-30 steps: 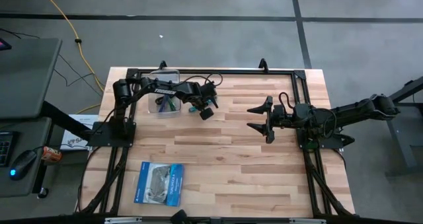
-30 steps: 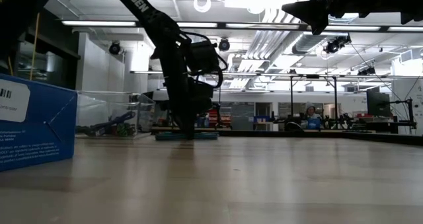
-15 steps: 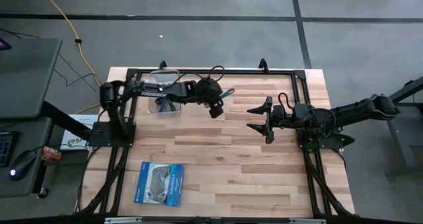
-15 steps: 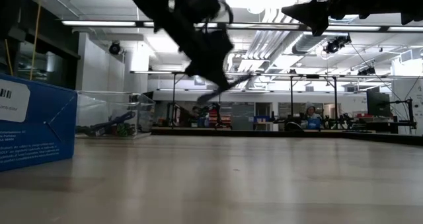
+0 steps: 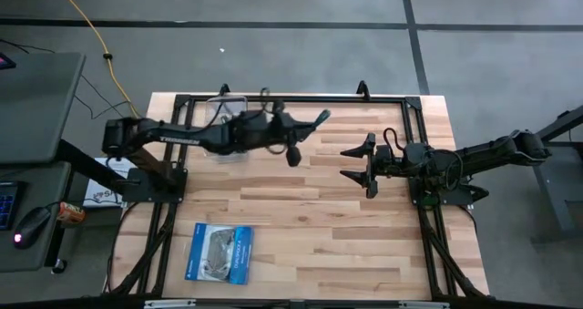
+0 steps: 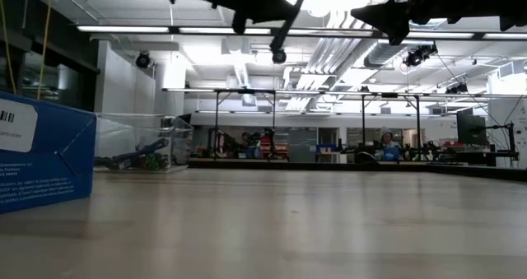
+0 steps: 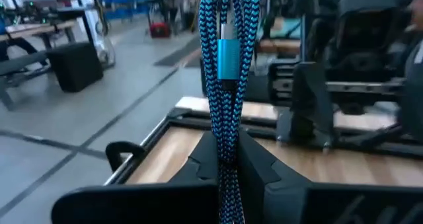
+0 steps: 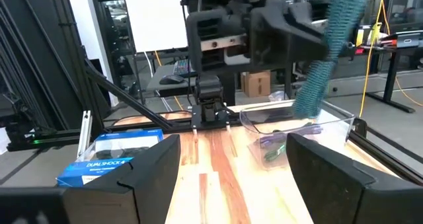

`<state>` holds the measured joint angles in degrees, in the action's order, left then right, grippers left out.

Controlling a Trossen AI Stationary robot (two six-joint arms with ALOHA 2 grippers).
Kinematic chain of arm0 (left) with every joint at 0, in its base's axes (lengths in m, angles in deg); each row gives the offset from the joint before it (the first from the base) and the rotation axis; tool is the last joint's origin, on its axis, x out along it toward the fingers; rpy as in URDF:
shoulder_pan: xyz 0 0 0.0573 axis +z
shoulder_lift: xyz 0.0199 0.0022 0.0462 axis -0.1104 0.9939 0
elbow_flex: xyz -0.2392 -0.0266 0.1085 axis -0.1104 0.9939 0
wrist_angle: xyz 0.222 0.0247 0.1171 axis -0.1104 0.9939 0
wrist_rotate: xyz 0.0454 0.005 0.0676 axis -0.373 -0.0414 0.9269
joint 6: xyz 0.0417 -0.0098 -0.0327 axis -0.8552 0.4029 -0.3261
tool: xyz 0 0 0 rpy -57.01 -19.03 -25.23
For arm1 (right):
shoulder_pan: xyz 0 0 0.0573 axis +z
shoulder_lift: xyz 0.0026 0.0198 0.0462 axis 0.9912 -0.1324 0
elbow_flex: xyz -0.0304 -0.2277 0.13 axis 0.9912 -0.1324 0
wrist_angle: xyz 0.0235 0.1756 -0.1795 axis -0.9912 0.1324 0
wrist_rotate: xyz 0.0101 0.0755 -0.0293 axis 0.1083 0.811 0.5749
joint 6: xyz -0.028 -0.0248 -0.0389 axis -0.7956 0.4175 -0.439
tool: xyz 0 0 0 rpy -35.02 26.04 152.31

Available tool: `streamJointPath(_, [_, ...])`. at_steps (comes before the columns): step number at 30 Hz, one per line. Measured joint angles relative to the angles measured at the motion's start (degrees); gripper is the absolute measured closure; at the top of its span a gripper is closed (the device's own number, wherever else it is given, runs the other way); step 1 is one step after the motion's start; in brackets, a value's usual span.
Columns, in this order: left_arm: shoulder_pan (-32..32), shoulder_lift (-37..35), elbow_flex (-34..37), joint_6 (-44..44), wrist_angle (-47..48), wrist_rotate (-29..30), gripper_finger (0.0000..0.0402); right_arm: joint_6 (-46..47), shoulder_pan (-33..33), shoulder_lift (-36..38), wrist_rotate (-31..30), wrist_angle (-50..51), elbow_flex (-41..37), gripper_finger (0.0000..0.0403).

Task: Pick and place USB-C Cables
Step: Put the blue USB cable into the transparent bin

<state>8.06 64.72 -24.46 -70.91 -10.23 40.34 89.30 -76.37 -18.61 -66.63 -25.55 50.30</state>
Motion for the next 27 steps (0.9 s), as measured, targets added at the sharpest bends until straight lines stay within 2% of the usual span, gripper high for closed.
streamJointPath(3, [0.23,-2.03,4.68,0.6,-6.02,-0.37,0.0401,-0.01,0.0,0.0,0.0,0.01,0.0,0.0135])
streamJointPath(7, [0.58,-4.03,8.3,0.79,-7.22,-2.18,0.0401,-0.02,0.0,0.0,-0.49,-0.11,0.0,0.0135])
streamJointPath(10, [-0.02,-5.05,10.31,1.83,-8.39,-5.68,0.0401,-0.02,0.0,0.0,-2.15,-0.17,0.0,0.0135])
streamJointPath(16, [-7.66,-6.33,13.81,4.33,-11.38,-6.74,0.0401,-0.04,-0.02,0.0,-3.1,-0.07,0.0,0.0135])
streamJointPath(22, [-19.01,-6.33,14.72,1.91,-12.6,3.22,0.0401,-0.02,-0.02,0.0,-2.67,-0.29,0.0,0.0135])
streamJointPath(27, [-24.91,-7.22,16.42,-0.73,-14.15,16.15,0.0401,0.01,0.0,0.0,-1.47,-1.29,0.0,0.0135])
